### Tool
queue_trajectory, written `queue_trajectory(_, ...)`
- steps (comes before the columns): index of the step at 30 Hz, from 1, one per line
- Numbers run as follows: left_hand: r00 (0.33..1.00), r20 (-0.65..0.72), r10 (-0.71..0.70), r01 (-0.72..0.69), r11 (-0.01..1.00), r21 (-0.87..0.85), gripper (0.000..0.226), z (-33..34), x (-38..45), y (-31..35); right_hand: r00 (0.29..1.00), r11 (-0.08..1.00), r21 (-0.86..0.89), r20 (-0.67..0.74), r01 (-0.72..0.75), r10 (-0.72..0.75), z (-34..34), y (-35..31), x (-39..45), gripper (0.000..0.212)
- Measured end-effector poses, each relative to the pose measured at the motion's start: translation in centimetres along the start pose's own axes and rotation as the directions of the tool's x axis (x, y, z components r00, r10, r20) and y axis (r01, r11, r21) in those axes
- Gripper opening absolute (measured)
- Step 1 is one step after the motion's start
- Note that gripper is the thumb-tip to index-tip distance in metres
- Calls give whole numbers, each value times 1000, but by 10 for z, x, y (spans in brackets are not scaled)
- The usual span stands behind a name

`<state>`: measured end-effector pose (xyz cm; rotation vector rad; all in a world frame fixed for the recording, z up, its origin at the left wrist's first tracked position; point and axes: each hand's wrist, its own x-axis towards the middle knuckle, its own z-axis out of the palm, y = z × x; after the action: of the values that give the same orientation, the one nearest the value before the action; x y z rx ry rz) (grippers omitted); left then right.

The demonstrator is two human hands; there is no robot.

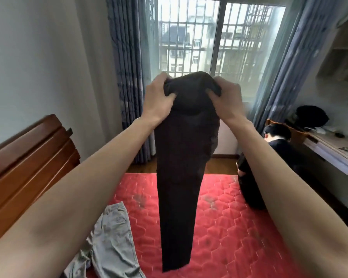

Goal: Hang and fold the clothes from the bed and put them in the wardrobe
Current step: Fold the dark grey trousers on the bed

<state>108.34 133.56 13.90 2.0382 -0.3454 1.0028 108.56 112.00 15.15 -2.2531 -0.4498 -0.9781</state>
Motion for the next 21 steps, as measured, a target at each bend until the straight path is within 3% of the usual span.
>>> queue_trajectory(3, 996, -2, 89, -89, 995, -53, 20, -6, -3, 7, 996, 998, 24, -62, 62, -61, -10, -2, -9, 12)
queue_trajectory(9, 980, 166, 113, -103, 993, -63, 19, -6, -97, -15, 996, 999, 20, 66, 50, -52, -4, 23, -106, 20)
queue_trajectory(12, 941, 331, 67, -67, 998, -11, 25, -4, -186, -37, 984, 998, -50, 175, 24, -15, 8, 39, -198, 20)
queue_trajectory(15, 845, 533, -55, -4, 994, 109, 31, 2, -292, -60, 954, 995, -104, 299, -1, 32, 23, 55, -311, 26)
queue_trajectory(19, 616, 762, -202, 45, 974, 222, 29, 7, -420, -83, 851, 983, -152, 498, -106, 169, 44, 74, -450, 33)
queue_trajectory(21, 495, 834, -244, 24, 963, 267, 27, 5, -469, -84, 766, 974, -189, 606, -126, 217, 49, 79, -505, 24)
